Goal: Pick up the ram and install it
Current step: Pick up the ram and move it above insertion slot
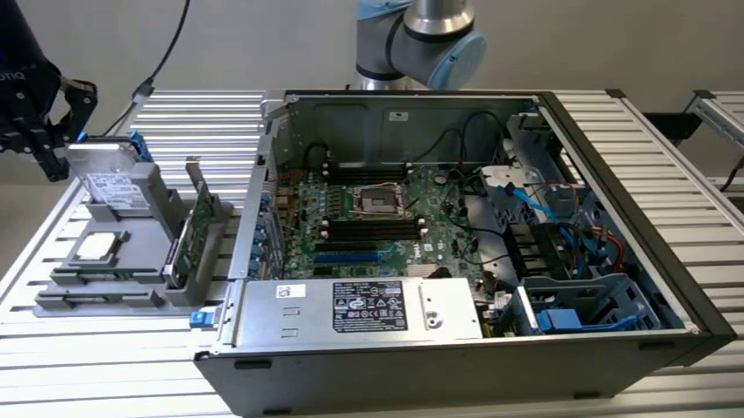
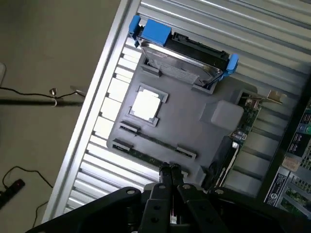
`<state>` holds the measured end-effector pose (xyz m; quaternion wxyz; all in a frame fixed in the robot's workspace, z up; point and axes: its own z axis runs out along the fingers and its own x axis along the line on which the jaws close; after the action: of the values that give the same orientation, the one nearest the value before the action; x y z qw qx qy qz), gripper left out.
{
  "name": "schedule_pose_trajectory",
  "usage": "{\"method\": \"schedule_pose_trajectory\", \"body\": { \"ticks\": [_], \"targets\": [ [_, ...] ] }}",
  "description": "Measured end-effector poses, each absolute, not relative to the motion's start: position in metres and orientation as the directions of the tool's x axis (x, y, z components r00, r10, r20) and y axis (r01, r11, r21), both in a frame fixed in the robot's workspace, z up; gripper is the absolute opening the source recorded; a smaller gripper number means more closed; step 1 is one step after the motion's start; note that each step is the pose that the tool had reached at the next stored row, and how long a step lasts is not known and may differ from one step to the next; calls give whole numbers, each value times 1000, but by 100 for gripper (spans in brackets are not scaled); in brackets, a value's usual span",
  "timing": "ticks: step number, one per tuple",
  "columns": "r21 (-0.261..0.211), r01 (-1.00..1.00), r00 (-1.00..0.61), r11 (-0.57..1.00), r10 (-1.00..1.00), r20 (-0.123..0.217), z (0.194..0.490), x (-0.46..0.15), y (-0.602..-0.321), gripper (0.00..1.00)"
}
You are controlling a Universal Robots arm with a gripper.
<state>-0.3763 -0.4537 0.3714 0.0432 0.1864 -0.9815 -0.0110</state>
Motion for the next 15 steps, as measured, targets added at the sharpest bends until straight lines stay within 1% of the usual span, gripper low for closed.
{"method": "schedule_pose_trajectory", "body": {
  "ticks": [15],
  "targets": [
    [22, -604, -795, 797, -604, 54, 371, -376, -454, 10]
  ]
}}
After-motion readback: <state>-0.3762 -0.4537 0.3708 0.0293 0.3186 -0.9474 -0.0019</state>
